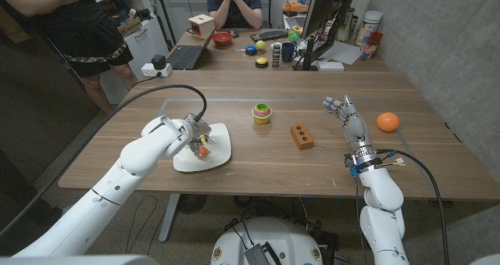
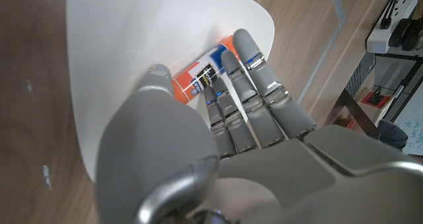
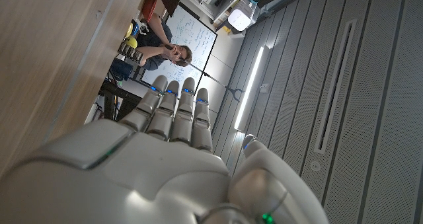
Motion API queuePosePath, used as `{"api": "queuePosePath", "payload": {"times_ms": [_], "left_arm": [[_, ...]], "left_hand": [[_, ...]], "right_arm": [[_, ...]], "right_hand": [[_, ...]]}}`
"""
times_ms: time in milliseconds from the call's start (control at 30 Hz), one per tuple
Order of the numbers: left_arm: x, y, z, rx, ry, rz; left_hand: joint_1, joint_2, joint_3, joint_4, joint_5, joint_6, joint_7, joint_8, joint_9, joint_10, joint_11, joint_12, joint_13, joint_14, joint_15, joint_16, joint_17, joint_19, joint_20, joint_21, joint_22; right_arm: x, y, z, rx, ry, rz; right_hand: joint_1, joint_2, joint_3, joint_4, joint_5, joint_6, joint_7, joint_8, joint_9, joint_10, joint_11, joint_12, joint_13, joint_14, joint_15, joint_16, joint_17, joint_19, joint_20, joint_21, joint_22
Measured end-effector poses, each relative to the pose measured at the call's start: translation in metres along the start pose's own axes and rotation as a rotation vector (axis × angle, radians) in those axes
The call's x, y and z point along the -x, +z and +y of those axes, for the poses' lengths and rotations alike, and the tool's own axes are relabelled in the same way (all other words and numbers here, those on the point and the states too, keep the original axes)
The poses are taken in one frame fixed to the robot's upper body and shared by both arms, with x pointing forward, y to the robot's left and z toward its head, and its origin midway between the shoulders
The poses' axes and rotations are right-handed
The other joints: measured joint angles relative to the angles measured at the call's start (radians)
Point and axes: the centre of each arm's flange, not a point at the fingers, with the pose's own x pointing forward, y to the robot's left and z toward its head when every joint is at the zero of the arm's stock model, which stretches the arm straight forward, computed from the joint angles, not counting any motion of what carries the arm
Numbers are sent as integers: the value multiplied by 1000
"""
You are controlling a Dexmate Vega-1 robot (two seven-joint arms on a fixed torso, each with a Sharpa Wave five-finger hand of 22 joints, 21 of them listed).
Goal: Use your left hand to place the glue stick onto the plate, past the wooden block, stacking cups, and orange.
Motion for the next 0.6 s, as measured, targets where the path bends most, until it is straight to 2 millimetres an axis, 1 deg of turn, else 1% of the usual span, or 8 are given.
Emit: {"api": "queuePosePath", "payload": {"times_ms": [67,233,300,367,467,567,600], "left_arm": [[2,-2,3,-3,9,10],[6,-7,7,-3,26,30],[7,-8,9,-4,30,34],[10,-10,12,-3,41,43],[12,-11,14,-4,45,47],[14,-14,17,-5,53,56],[15,-14,18,-5,57,59]], "left_hand": [[0,0,-2,2,0,-5,-5,0,3,-5,4,0,0,-1,1,0,0,-5,5,0,0],[0,0,-9,0,4,-5,-5,0,3,-6,2,0,0,-7,0,0,5,-5,5,-4,0],[-1,1,-12,4,4,-5,-5,0,3,-6,2,0,0,-7,0,0,5,-5,5,-7,0],[-4,4,-12,4,4,-5,-5,7,3,-6,2,0,0,-7,0,0,5,-5,5,-8,0],[-4,4,-12,4,4,-5,-5,7,2,-6,2,0,0,-9,3,6,5,-5,5,-8,0],[-10,4,-21,7,8,-10,-11,7,0,-6,3,0,0,-14,3,6,5,-5,5,-11,0],[-12,4,-23,6,8,-12,-9,7,0,-7,2,0,0,-16,2,6,5,-5,5,-11,0]], "right_arm": [[0,0,0,0,0,0],[1,0,0,0,0,1],[1,0,0,-1,0,1],[1,0,0,-2,-1,1],[1,-1,0,-3,0,1],[2,-1,0,-5,0,1],[2,-1,0,-6,1,1]], "right_hand": [[0,0,0,0,0,0,0,0,0,0,0,0,0,0,0,0,0,0,0,0,0],[0,0,0,0,0,2,2,0,0,0,0,0,0,4,4,0,0,0,0,0,0],[0,0,0,0,0,6,6,0,0,0,0,0,0,4,4,0,0,0,0,0,0],[0,0,0,0,0,6,6,0,0,0,0,0,0,4,4,0,0,0,0,0,0],[0,0,0,0,0,6,6,0,0,0,0,0,0,4,4,0,0,0,0,0,0],[0,0,0,0,0,6,6,0,0,0,0,0,0,4,4,0,0,0,0,0,0],[0,0,0,0,0,6,6,0,0,0,0,0,0,4,4,0,0,0,0,0,0]]}}
